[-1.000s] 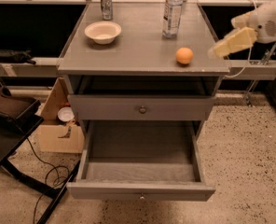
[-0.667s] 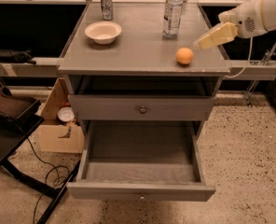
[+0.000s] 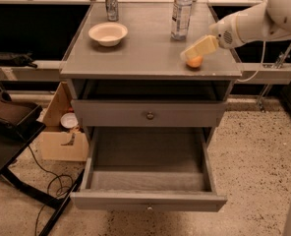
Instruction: Place orange into middle drawer
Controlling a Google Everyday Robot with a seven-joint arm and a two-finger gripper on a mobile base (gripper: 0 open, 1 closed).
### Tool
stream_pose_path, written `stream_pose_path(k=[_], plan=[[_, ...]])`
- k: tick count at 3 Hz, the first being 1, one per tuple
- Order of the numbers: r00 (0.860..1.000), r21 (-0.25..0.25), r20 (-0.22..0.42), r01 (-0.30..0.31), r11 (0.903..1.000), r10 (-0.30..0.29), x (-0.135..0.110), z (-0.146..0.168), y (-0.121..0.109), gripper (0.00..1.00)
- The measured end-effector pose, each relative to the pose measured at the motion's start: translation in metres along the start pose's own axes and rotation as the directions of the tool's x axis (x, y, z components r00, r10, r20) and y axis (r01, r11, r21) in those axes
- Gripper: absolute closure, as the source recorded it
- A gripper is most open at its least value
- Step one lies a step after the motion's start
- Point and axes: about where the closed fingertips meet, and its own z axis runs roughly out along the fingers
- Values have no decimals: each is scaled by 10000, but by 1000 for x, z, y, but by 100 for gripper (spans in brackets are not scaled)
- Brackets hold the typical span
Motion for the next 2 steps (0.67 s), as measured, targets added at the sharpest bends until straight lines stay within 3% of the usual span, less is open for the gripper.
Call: stream_pose_path(k=[1, 2], plan=[[9980, 22, -285, -559, 9984, 559, 29, 35, 4, 3], [9946, 11, -508, -902, 9959, 902, 46, 52, 8, 26]])
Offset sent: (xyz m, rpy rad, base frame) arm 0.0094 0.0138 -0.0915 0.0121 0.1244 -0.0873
